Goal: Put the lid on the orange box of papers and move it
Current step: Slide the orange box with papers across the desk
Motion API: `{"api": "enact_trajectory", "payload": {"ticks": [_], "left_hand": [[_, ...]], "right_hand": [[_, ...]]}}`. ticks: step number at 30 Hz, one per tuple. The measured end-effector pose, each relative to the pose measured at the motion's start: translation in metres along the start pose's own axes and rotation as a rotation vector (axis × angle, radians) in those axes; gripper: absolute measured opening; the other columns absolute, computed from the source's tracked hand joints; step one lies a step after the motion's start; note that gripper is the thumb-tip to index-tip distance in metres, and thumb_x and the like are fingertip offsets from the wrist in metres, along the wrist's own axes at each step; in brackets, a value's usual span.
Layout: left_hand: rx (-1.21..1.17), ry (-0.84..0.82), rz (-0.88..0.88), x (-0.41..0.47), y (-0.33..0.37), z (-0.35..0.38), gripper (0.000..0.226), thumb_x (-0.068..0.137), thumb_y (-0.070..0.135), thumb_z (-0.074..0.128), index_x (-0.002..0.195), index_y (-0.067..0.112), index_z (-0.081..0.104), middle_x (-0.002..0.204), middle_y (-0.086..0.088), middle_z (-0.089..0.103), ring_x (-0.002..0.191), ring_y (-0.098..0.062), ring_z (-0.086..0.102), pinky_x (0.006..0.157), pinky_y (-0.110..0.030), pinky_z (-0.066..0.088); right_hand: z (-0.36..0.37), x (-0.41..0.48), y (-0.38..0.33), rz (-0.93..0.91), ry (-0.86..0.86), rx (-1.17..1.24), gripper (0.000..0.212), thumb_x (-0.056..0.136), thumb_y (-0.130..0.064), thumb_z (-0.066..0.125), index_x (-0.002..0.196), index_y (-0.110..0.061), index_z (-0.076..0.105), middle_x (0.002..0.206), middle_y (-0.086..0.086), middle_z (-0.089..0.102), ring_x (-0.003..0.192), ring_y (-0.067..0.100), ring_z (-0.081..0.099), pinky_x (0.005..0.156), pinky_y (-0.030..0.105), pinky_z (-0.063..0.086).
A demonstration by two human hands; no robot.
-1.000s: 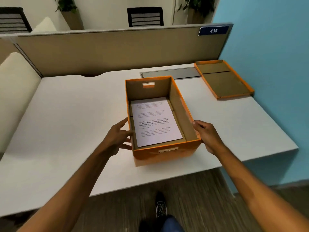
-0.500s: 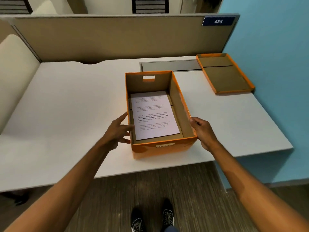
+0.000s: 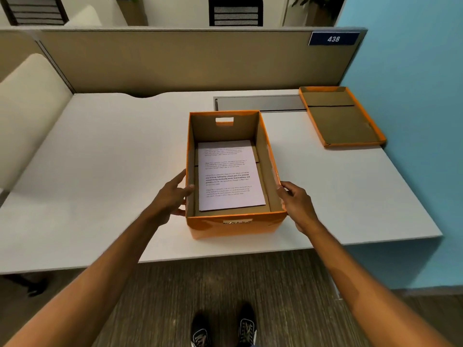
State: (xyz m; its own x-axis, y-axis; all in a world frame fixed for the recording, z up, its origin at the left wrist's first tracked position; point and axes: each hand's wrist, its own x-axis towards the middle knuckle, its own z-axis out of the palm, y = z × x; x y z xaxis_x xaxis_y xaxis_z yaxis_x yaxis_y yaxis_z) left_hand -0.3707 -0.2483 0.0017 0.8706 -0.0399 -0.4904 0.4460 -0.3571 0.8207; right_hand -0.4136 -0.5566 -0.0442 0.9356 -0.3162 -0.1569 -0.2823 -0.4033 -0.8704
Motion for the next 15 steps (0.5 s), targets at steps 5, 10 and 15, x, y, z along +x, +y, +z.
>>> {"api": "enact_trajectory", "payload": {"ticks": [5, 10, 15], "left_hand": [[0.194, 0.185, 0.059, -0.008, 0.004, 0.009, 0.069, 0.093, 0.037, 0.059, 0.152, 0.022, 0.027, 0.144, -0.018, 0.052, 0.122, -0.040, 0.057, 0.090, -0.052, 0.054], [0.519, 0.355, 0.280, -0.016, 0.016, 0.028, 0.066, 0.093, 0.034, 0.058, 0.150, 0.014, 0.031, 0.153, -0.015, 0.041, 0.137, -0.035, 0.041, 0.106, -0.052, 0.041], [0.503, 0.392, 0.455, -0.024, 0.035, 0.061, 0.061, 0.092, 0.031, 0.060, 0.146, 0.014, 0.036, 0.152, -0.012, 0.040, 0.134, -0.034, 0.043, 0.104, -0.048, 0.042]], "right_hand": [[-0.011, 0.001, -0.001, -0.009, -0.051, -0.044, 0.040, 0.097, -0.043, 0.051, 0.130, -0.023, 0.059, 0.128, 0.001, 0.064, 0.106, 0.017, 0.059, 0.091, 0.043, 0.055], [-0.027, 0.003, 0.000, -0.058, -0.068, -0.116, 0.031, 0.099, -0.039, 0.048, 0.115, -0.019, 0.063, 0.113, 0.005, 0.069, 0.101, 0.023, 0.066, 0.083, 0.035, 0.055], [-0.051, 0.009, 0.000, -0.112, -0.053, -0.163, 0.027, 0.098, -0.030, 0.054, 0.117, -0.013, 0.064, 0.114, 0.007, 0.069, 0.102, 0.021, 0.065, 0.084, 0.028, 0.052]]}}
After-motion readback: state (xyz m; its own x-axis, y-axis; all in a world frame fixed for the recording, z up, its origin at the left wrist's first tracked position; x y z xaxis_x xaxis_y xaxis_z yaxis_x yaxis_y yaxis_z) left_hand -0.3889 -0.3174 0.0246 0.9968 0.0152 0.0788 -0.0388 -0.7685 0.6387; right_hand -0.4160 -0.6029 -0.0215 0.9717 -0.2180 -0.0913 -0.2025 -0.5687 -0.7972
